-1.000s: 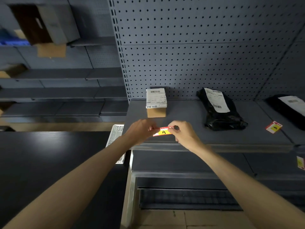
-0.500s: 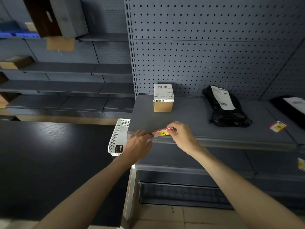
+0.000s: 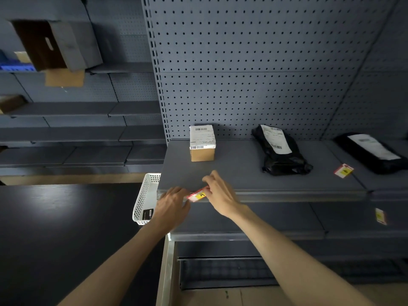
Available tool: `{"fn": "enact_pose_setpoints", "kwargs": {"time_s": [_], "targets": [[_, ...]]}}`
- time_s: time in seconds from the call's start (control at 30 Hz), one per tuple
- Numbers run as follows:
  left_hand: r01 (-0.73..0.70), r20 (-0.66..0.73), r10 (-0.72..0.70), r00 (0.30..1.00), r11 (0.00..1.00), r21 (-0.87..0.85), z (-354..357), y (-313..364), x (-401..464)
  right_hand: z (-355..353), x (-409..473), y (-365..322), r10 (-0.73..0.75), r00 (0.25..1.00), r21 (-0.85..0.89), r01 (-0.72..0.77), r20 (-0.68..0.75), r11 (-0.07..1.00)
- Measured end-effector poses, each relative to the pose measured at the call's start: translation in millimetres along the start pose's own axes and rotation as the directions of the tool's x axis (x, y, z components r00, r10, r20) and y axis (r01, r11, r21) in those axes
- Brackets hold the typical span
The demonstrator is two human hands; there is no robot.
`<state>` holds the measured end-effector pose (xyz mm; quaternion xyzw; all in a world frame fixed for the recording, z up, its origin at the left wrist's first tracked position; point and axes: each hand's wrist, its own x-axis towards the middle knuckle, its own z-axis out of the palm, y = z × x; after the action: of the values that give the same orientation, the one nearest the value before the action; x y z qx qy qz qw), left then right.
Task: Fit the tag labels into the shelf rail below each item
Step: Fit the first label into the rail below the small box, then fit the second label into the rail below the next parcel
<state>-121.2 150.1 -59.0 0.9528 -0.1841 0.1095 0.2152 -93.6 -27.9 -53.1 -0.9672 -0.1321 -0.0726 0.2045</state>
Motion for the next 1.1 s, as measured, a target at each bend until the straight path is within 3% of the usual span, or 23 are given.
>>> {"fn": "enact_pose_setpoints", "kwargs": {"time_s": [0.23,0.43,0.67,0.87,1.1], "targets": [[-0.052,-0.11,0.053,0.992,0.999,0.012,-11,39,35,-60,-23,51,0.039,0.996,-0.019,-0.041,-0.076,0.999],[-0.123,-0.093,0.119,0.989,0.992,-0.041,17,123,79,-111,-52,136,0.162,0.979,-0.048,-0.169,-0.126,0.984],[-0.17,-0.021,0.168,0.985,0.981,-0.097,86,243,141,-171,-86,264,0.245,0.951,-0.091,-0.266,-0.186,0.96],[-0.076,0.101,0.09,0.991,0.988,-0.132,156,338,184,-209,-100,369,0.272,0.948,-0.095,-0.29,-0.165,0.952],[0.029,0.248,-0.01,0.969,0.997,-0.074,214,403,222,-216,-113,431,0.246,0.964,-0.051,-0.252,-0.102,0.966]]}}
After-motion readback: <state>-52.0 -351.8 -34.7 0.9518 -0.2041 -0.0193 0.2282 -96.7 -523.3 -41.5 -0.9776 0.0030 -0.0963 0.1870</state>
